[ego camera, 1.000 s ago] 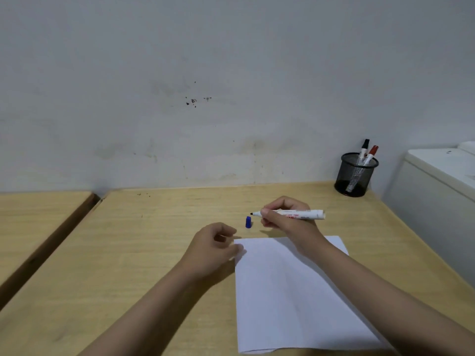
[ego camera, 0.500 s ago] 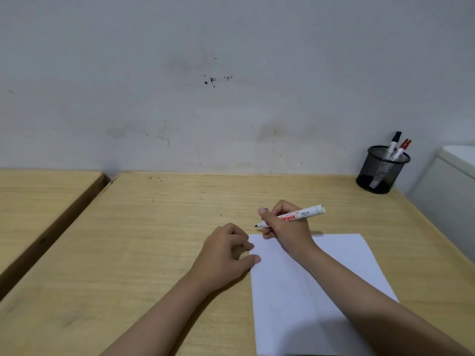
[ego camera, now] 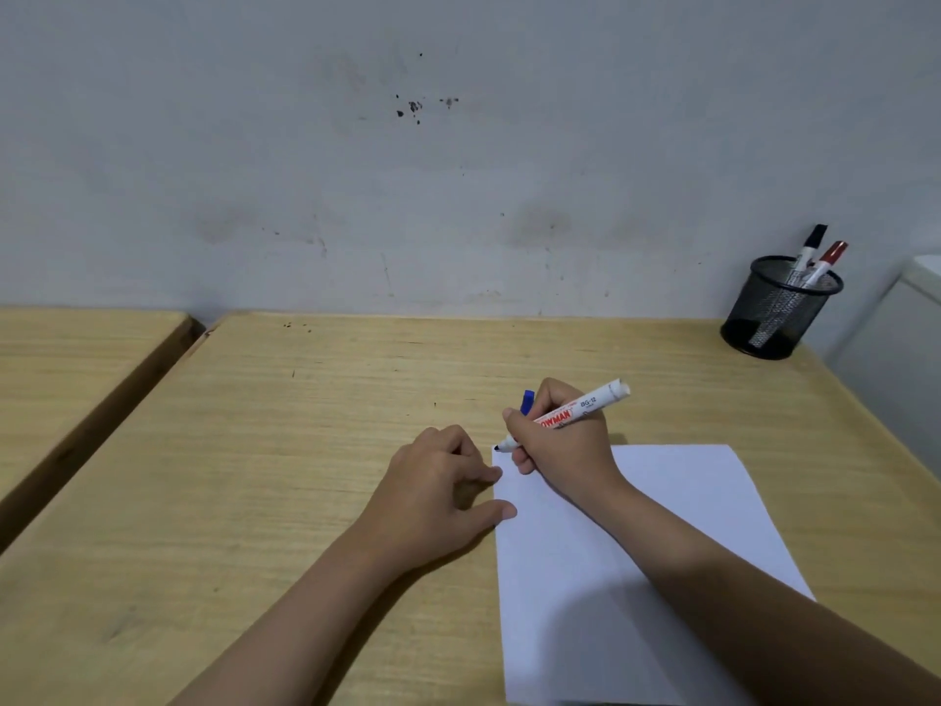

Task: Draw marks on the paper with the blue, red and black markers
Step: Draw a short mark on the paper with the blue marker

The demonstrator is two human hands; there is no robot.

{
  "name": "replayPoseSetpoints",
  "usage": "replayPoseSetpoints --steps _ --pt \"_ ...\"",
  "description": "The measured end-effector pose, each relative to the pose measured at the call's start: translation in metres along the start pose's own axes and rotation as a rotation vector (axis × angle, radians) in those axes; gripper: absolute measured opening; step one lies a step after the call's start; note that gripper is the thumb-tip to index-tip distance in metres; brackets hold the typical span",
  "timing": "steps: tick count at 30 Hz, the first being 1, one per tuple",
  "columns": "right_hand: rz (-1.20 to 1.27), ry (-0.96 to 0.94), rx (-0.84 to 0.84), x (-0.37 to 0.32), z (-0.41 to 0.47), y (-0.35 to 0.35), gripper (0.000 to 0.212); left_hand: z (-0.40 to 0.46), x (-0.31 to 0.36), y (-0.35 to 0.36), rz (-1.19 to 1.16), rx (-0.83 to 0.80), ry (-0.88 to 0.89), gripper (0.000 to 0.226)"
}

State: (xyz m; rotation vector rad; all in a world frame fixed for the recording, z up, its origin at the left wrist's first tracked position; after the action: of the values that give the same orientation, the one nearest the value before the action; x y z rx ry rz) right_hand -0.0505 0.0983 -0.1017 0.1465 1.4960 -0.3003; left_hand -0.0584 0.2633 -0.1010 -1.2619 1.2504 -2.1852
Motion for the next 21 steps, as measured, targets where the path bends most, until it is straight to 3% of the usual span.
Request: replayPoseSetpoints --steps 21 --pt "-0.091 -0.013 -0.035 0.0021 0.0032 0.0021 0.037 0.0001 -0.0016 -0.0037 -0.010 -0.012 0.001 0.054"
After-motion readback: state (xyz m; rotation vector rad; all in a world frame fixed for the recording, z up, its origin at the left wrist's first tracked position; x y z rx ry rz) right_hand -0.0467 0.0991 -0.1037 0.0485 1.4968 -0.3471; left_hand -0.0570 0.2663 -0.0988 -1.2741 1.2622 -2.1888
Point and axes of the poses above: each hand's wrist, its own z-axis towards the middle knuckle, its own y-axis out of the palm, x = y × z, the point moved 1 cm from there along z, towards the middle knuckle
